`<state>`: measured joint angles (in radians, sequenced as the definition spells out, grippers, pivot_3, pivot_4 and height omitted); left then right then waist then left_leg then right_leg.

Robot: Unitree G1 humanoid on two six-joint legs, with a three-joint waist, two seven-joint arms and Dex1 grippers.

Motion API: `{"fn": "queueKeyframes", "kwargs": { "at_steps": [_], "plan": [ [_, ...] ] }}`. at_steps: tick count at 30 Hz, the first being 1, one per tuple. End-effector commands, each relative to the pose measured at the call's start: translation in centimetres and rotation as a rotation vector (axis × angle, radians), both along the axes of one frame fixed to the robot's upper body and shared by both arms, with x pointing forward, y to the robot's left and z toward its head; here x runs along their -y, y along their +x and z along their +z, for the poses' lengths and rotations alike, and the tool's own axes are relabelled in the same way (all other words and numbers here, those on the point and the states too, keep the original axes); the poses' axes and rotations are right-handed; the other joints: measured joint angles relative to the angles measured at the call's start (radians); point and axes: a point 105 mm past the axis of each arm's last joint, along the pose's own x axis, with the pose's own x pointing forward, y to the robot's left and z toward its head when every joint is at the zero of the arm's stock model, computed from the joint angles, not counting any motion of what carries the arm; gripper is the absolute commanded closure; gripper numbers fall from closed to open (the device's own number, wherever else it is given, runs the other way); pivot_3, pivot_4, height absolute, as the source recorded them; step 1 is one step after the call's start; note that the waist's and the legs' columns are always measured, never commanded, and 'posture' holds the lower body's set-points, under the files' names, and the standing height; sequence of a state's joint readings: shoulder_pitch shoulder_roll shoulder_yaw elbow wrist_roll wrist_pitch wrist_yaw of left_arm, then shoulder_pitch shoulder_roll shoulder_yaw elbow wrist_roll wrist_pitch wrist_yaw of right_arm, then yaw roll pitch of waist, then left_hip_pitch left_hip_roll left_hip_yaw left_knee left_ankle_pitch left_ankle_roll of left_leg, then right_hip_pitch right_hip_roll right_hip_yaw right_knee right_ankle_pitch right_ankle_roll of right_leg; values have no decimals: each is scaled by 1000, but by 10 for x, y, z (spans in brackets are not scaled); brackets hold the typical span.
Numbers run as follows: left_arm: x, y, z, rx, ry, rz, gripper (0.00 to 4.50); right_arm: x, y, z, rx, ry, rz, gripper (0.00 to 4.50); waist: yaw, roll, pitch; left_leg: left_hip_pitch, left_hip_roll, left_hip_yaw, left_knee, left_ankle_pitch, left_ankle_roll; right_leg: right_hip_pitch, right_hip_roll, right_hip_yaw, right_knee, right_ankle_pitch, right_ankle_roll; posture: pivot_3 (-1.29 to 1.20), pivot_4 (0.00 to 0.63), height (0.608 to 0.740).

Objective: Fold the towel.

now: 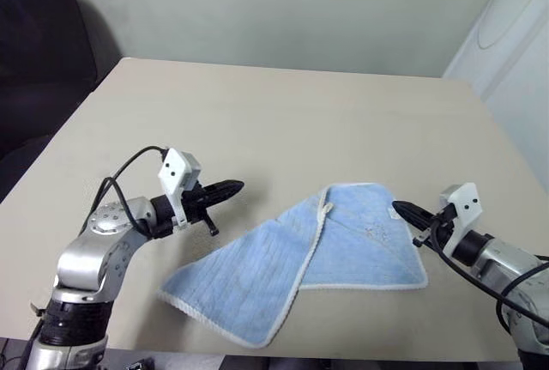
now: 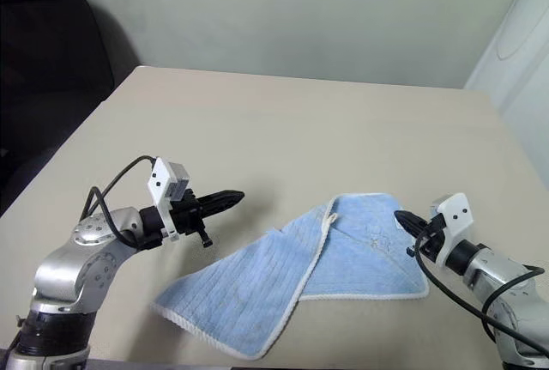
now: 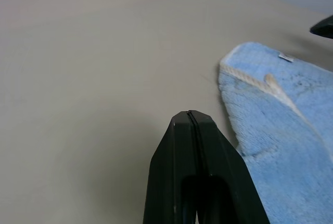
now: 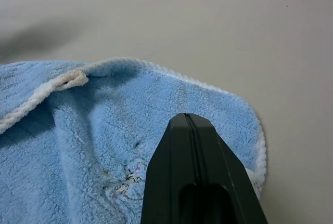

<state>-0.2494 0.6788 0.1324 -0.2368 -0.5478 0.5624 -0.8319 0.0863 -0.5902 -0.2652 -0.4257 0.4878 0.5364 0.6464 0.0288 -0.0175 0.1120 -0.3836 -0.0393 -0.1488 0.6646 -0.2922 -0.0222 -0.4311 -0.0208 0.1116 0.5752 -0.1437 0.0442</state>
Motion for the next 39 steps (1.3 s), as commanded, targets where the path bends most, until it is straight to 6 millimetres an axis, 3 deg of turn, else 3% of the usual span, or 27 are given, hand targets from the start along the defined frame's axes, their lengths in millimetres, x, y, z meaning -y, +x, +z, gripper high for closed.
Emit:
{"fn": "queueKeyframes", "kwargs": {
  "at_steps": [1,11,21,39],
  "plan": [
    [4,1,10,56,3,-20,4466,2,1,16,68,-12,-7,4500,0,0,0,0,0,0,0,0,0,0,0,0,0,0,0,0,150,740],
    [7,-1,16,75,6,-31,4466,-3,7,17,75,-7,13,4500,0,0,0,0,0,0,0,0,0,0,0,0,0,0,0,0,150,740],
    [17,-1,9,55,12,-74,4466,4,6,14,69,-20,-20,4500,1,0,0,0,0,0,0,0,0,0,0,0,0,0,0,0,150,740],
    [27,-41,1,2,132,-246,4466,6,9,6,33,-42,10,4500,0,0,0,0,0,0,0,0,0,0,0,0,0,0,0,0,150,740]
  ]
}}
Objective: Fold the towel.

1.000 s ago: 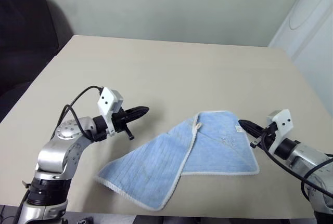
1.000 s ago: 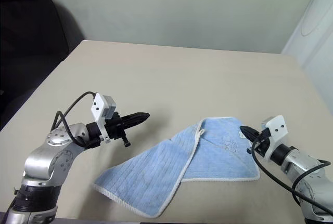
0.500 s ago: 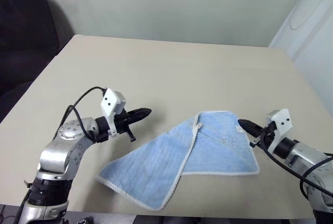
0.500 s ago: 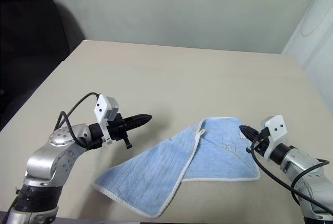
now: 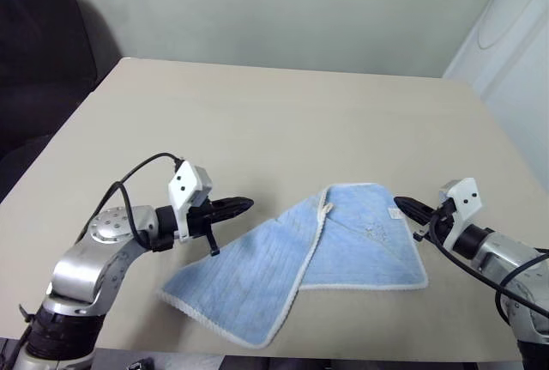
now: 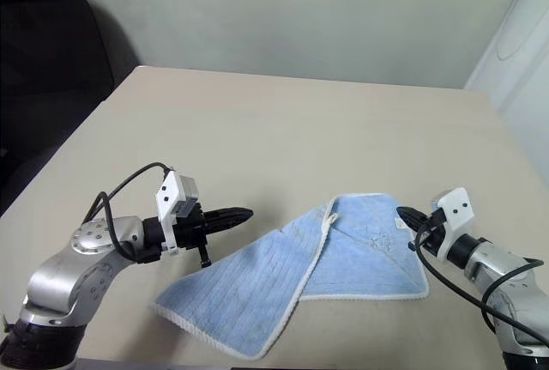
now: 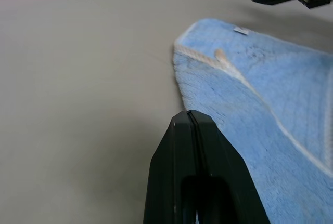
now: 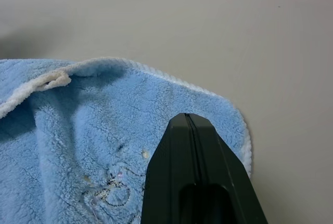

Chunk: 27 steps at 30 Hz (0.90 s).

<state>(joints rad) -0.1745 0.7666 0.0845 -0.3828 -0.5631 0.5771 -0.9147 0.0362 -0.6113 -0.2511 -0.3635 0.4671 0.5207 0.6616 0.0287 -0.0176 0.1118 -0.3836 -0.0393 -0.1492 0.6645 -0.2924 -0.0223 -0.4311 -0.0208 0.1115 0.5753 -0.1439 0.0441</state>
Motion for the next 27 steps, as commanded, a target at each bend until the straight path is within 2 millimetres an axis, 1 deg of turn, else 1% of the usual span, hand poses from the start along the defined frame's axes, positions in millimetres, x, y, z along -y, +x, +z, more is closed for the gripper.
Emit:
{"fn": "queueKeyframes", "kwargs": {
  "at_steps": [1,3,7,9,11,12,13,14,19,20,22,24,27],
  "plan": [
    [9,-13,4,18,48,-111,4466,-3,-1,6,29,-12,19,4500,0,0,0,0,0,0,0,0,0,0,0,0,0,0,0,0,150,740],
    [10,-18,4,14,76,-163,4466,-6,-2,8,29,-12,33,4500,-1,0,0,0,0,0,0,0,0,-1,0,0,0,0,0,0,150,740],
    [11,-25,3,-5,102,-233,4466,2,-2,7,30,-28,3,4500,-1,1,0,0,0,0,0,-1,-1,-1,0,0,0,0,0,0,150,740],
    [12,-36,0,-33,127,-316,4466,2,-5,8,28,-26,6,4500,-1,1,-1,0,0,0,0,-1,-1,-1,0,0,0,0,-1,0,150,740],
    [12,-52,-3,-83,149,-437,4466,3,-6,7,21,-33,6,4500,-1,1,-1,-1,0,-1,0,-1,-1,-1,0,0,0,0,-1,0,150,740],
    [13,-59,-3,-108,157,-494,4110,4,-7,6,19,-36,5,4500,-1,1,-1,-1,0,-1,-1,-1,-1,-2,0,0,0,0,-1,0,150,740],
    [13,-66,-4,-129,168,-547,3903,4,-7,6,18,-38,5,4500,-2,1,-1,-1,0,-1,-1,-1,-1,-2,0,0,0,-1,-1,0,150,740],
    [13,-71,-4,-135,185,-589,3604,4,-7,7,18,-38,5,4500,-2,1,-1,-1,0,-1,-1,-1,-1,-2,0,0,0,-1,-1,0,150,740],
    [14,-84,-11,-108,302,-748,1715,5,-8,8,18,-42,4,4500,-2,4,-3,-3,0,-2,-1,-2,0,-4,0,0,0,-4,-1,0,150,740],
    [14,-87,-14,-103,330,-782,1399,5,-9,8,16,-43,3,4500,-2,5,-3,-4,0,-2,-1,-2,0,-5,0,0,0,-6,2,0,150,740],
    [16,-91,-18,-94,370,-840,1399,5,-11,7,11,-44,2,4500,-1,5,-5,-6,1,-2,-1,-2,0,-6,0,0,0,-6,1,0,150,740],
    [19,-93,-21,-77,393,-876,1399,6,-13,6,5,-44,-3,4500,-1,6,-6,-6,1,-2,-1,-2,0,-7,0,0,0,-3,-4,0,150,740],
    [21,-93,-31,-16,457,-925,1399,6,-18,5,-6,-45,-11,4500,-2,6,-6,-7,1,-2,-1,-2,0,-7,0,0,0,-3,-4,0,150,740]
  ]
}}
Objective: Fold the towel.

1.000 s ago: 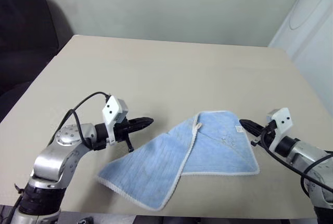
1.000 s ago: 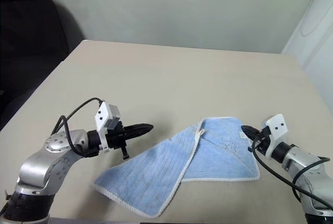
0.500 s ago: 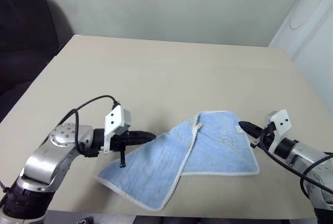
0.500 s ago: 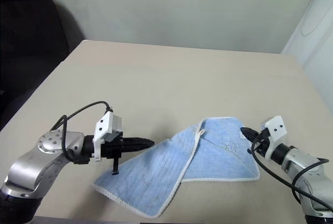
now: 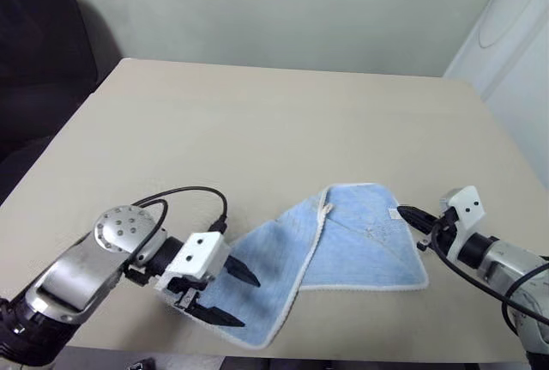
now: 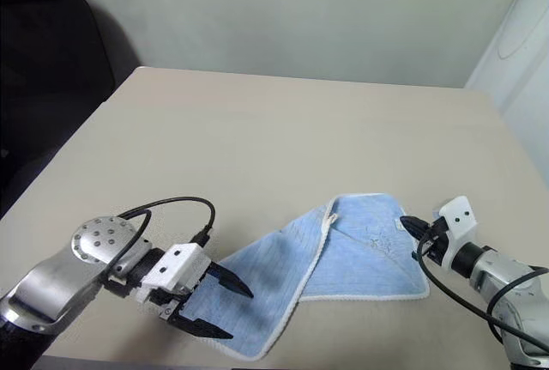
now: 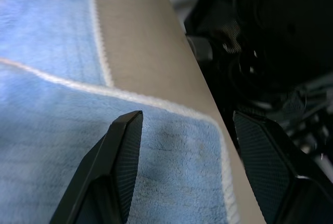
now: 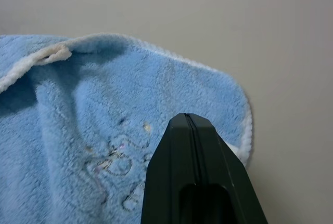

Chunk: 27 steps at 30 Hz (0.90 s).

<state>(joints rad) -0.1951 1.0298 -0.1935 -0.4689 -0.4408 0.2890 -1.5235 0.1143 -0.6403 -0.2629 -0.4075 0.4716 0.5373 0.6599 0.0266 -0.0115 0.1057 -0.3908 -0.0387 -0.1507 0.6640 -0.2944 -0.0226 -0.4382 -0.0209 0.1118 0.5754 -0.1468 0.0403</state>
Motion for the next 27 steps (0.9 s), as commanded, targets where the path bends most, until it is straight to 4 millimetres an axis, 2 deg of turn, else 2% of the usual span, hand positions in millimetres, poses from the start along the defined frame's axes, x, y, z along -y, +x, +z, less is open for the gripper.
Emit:
{"fn": "queueKeyframes", "kwargs": {
  "at_steps": [1,5,9,20,23,26,27],
  "plan": [
    [3,-7,-9,97,49,-143,1399,2,-7,13,37,-11,-6,4500,0,1,-1,0,0,0,0,0,0,0,0,0,0,0,0,0,150,740],
    [-1,-15,-23,115,90,-234,1399,2,-16,11,16,-11,-15,4500,-1,1,-2,-1,0,0,0,0,0,-1,0,0,0,-5,7,0,150,740],
    [-2,-16,-33,142,113,-276,1399,3,-21,10,-1,-12,-24,4500,-1,1,-3,-3,0,0,0,0,0,-3,0,0,0,-5,7,0,150,740],
    [2,-6,-60,155,193,-329,1399,2,-20,11,4,-11,-34,4500,-1,2,-8,-9,0,0,0,0,0,-8,0,0,1,-1,-2,0,150,740],
    [2,-4,-63,158,206,-340,846,3,-20,11,6,-13,-39,4500,0,4,-10,-9,0,0,1,0,1,-7,-1,0,1,0,-2,0,150,740],
    [4,2,-66,191,209,-331,20,3,-21,12,8,-12,-44,4500,3,7,-12,-9,0,0,1,0,1,-7,-1,0,1,-1,-2,0,150,740],
    [5,3,-67,194,209,-326,20,3,-21,12,8,-12,-44,4500,2,8,-12,-9,0,0,1,0,1,-7,-1,0,1,-1,-2,0,150,740]
  ]
}}
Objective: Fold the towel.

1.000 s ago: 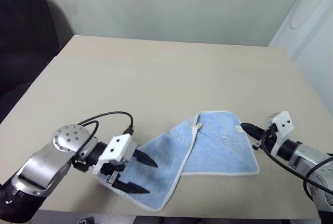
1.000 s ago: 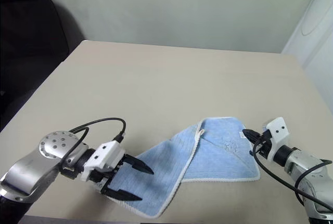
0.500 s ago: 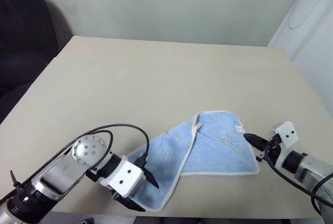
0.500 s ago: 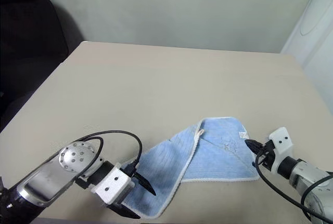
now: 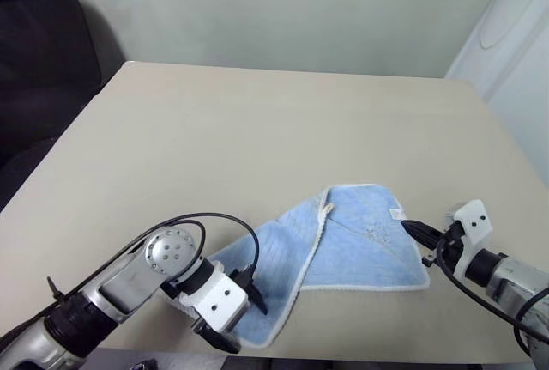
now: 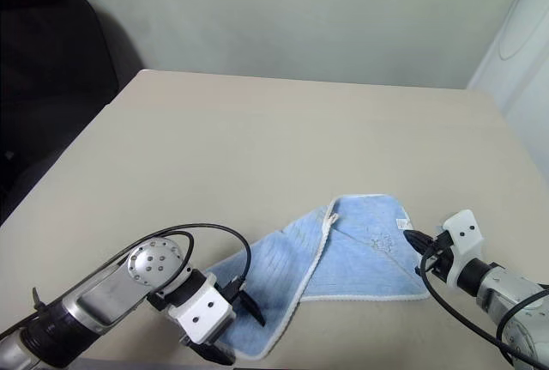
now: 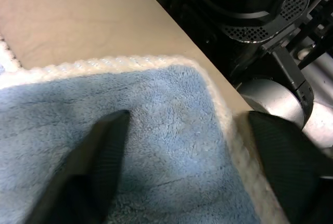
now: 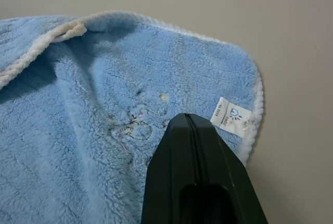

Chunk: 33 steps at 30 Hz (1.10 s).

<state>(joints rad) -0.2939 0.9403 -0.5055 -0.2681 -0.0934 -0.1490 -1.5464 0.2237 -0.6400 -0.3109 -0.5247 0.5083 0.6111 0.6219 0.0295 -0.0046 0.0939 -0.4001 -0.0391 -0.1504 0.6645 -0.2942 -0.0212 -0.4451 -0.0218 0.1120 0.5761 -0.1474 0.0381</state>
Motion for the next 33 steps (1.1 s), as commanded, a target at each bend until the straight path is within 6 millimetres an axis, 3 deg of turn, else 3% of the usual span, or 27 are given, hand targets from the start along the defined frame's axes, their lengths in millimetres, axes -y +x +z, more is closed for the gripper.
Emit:
{"fn": "queueKeyframes", "kwargs": {
  "at_steps": [1,8,9,11,20,33],
  "plan": [
    [-3,2,-9,8,48,-5,20,2,-1,15,61,-11,-9,4500,-1,2,-1,0,0,0,0,0,0,0,0,0,0,0,0,0,150,740],
    [-2,-1,-12,-10,54,-7,20,0,-2,15,62,-8,-11,4500,-1,8,-5,0,0,1,0,0,0,1,0,0,0,-1,1,0,150,740],
    [-2,-2,-13,-12,56,-8,193,0,-1,15,63,-7,-10,4500,-1,9,-5,0,0,1,0,0,0,1,0,0,0,-1,1,0,150,740],
    [-2,-2,-13,-16,56,-5,599,0,-1,16,64,-7,-9,4500,-1,9,-6,0,0,1,0,0,1,1,0,1,0,-1,2,0,150,740],
    [1,7,6,-88,-62,136,3471,-2,2,17,69,-7,-6,4500,-1,9,-6,-1,0,1,0,0,1,0,0,1,0,-3,4,0,150,740],
    [-5,0,19,-184,-117,238,3471,-3,5,17,69,-6,2,4500,-8,3,-6,0,1,1,0,-1,0,-1,0,0,0,-1,1,0,150,740]
  ]
}}
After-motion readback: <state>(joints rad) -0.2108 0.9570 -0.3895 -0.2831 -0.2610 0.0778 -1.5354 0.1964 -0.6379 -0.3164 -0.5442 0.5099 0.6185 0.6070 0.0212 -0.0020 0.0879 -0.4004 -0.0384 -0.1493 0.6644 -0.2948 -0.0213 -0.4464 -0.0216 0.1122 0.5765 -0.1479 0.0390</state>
